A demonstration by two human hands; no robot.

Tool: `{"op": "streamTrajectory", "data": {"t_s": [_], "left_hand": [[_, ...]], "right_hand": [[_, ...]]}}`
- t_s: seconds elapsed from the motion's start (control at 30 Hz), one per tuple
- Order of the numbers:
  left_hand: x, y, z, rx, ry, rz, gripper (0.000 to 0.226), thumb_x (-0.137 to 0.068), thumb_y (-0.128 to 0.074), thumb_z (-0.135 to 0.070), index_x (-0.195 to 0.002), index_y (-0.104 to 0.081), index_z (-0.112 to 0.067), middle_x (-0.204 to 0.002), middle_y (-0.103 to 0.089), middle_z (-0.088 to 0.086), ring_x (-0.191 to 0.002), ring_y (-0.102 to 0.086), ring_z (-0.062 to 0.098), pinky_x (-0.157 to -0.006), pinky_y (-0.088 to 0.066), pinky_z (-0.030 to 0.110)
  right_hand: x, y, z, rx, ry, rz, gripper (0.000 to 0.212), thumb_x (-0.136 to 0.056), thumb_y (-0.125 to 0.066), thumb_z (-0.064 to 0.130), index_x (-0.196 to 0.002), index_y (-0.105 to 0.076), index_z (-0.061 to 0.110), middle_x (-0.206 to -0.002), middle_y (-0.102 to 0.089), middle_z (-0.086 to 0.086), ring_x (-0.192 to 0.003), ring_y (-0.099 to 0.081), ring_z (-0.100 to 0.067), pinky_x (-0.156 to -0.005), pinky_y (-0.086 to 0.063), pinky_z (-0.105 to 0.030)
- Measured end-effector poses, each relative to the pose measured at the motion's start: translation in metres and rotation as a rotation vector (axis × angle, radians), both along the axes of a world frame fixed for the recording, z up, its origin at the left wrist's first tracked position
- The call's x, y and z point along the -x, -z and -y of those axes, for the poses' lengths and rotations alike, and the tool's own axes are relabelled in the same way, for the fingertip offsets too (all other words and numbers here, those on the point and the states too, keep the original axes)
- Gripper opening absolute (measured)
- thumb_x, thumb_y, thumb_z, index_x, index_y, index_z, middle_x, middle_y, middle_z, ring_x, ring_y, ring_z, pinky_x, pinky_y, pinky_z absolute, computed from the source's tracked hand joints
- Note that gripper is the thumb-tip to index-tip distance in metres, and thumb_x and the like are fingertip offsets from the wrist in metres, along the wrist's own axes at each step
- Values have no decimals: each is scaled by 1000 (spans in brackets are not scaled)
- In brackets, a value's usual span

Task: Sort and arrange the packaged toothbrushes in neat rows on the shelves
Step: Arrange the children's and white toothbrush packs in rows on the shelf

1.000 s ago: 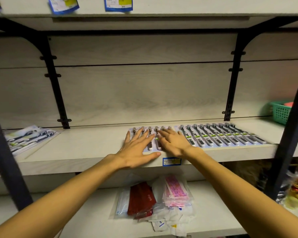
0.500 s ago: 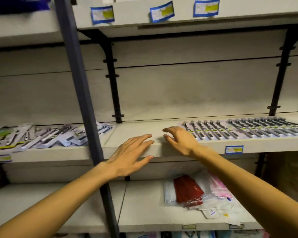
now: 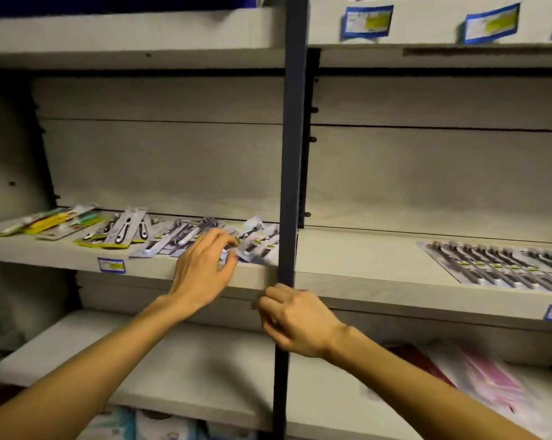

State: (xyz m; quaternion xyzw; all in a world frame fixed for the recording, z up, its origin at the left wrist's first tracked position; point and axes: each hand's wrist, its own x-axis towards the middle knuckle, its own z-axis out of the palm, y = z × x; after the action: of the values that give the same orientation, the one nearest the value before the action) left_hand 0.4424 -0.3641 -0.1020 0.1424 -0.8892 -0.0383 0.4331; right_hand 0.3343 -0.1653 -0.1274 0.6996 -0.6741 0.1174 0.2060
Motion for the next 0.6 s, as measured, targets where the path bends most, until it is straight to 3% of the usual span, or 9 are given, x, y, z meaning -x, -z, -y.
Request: {"op": "streamTrajectory", "data": {"t_s": [0.07, 0.13, 0.2, 0.37, 0.6], "left_hand": [[4, -2, 24, -70, -55, 25, 19, -95, -58, -23, -114, -61, -23, -117, -60, -3, -96, -61, 22, -77, -49, 37], [9, -5, 46, -108, -97, 51, 22, -97, -54, -24, -118, -61, -21, -120, -62, 0, -103, -60, 24, -85, -47, 38], [10, -7, 68, -125, -122, 83, 25, -99, -52, -25, -121, -61, -20, -123, -63, 1, -106, -59, 24, -87, -46, 38], [13, -12, 115, -66, -112, 203, 26, -100, -51, -27, -121, -64, -20, -128, -63, -1, -113, -58, 24, -94, -47, 40], [30, -40, 189, -80, -148, 278, 33, -103, -44, -36, -122, -65, -19, -128, -61, 1, -118, -56, 23, -100, -42, 39]], "right_hand": [[-8, -3, 27, 63, -31, 63, 31, -93, -50, 27, -119, -60, 12, -119, -59, -5, -109, -57, -23, -84, -53, -36], [-8, -11, 56, 138, -12, 145, 41, -91, -52, 24, -130, -54, 11, -133, -52, -6, -126, -49, -25, -104, -46, -35], [-2, -19, 83, 170, 70, 188, 49, -91, -51, 27, -138, -48, 11, -142, -45, -9, -136, -40, -27, -114, -36, -39], [20, -31, 143, 162, 268, 217, 47, -99, -45, 41, -140, -46, 18, -146, -44, -5, -137, -35, -27, -114, -32, -45], [24, -56, 235, 106, 301, 274, 48, -96, -47, 39, -139, -47, 18, -142, -47, -6, -134, -37, -30, -109, -33, -42]]}}
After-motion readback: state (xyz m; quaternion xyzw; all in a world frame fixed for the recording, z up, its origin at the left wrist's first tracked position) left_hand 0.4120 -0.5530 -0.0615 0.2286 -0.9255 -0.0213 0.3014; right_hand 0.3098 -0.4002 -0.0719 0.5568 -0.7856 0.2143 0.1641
